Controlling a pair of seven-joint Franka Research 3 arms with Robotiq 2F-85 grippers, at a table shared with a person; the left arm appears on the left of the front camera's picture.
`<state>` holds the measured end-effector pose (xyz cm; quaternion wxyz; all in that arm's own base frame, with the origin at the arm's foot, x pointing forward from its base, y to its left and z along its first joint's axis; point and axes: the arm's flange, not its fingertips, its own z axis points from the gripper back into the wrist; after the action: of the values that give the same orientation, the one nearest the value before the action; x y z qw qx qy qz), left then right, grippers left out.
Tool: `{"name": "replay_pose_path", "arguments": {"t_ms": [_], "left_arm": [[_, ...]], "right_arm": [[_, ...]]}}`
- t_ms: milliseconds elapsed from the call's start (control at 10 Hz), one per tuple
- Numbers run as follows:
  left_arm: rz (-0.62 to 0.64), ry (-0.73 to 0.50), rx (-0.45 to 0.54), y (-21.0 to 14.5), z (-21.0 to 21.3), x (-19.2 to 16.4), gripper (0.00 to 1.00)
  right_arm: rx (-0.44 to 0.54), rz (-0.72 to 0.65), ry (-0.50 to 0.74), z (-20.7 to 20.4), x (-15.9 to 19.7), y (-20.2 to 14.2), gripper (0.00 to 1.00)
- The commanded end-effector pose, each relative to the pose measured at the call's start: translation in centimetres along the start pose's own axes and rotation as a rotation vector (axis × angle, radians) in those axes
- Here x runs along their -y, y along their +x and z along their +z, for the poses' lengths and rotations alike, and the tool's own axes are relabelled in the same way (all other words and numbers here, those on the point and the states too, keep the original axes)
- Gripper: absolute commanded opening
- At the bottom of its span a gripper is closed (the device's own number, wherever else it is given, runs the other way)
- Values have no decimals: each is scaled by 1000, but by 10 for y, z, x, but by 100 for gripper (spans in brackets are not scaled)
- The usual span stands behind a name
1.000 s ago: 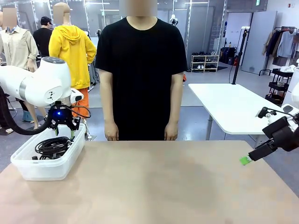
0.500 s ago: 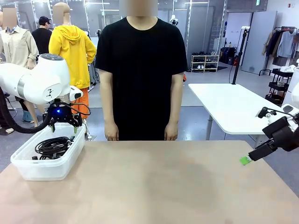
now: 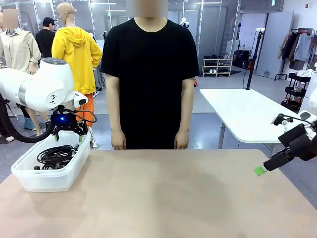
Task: Organize and store the cables.
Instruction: Place the USB Extension Cable into the Organizing box.
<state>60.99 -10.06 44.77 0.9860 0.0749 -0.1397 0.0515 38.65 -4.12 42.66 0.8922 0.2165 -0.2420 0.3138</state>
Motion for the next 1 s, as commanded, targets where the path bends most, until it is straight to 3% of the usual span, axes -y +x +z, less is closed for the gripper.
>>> {"name": "replay_pose_path", "arguments": {"t_ms": [0, 900], "left_arm": [[-5, 9, 4, 1, 2, -1, 100], [-5, 9, 4, 1, 2, -1, 100]], "right_arm": [[-3, -17, 2, 0, -1, 2, 100], [-3, -17, 2, 0, -1, 2, 100]]}}
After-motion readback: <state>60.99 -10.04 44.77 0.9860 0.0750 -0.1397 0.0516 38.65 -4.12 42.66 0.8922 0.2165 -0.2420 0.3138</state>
